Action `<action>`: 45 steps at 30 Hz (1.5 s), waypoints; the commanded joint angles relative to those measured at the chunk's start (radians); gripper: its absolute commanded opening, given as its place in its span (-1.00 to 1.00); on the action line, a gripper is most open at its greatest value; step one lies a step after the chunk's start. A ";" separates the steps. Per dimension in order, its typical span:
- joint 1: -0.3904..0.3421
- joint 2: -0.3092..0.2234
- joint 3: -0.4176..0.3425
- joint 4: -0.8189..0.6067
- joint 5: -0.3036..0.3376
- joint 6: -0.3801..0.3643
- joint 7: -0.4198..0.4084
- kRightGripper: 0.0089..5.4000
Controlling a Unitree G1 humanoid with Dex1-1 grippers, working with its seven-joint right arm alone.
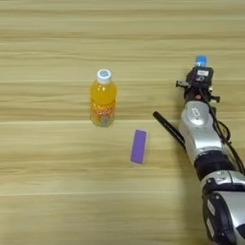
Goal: Move the objects on the table
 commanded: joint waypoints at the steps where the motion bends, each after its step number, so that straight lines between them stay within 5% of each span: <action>1: -0.021 -0.002 0.043 -0.135 -0.010 -0.162 0.079 -0.48; 4: 0.015 0.012 0.078 -0.182 0.009 -0.230 0.164 -0.48; 13: 0.134 0.019 0.166 -0.336 0.278 -0.497 0.613 -0.48; 19: 0.237 -0.019 0.291 -0.451 0.545 -0.467 1.048 -0.48; 21: 0.267 -0.041 0.338 -0.469 0.569 -0.437 1.167 -0.48; 26: 0.314 -0.095 0.432 -0.456 0.475 -0.362 1.336 -0.48; 30: 0.338 -0.115 0.461 -0.439 0.405 -0.378 1.397 -0.48; 34: 0.342 -0.120 0.474 -0.404 0.322 -0.373 1.400 -0.48; 39: 0.339 -0.144 0.508 -0.370 0.134 -0.239 1.323 -0.48; 45: 0.333 -0.167 0.531 -0.381 0.021 -0.049 1.285 -0.48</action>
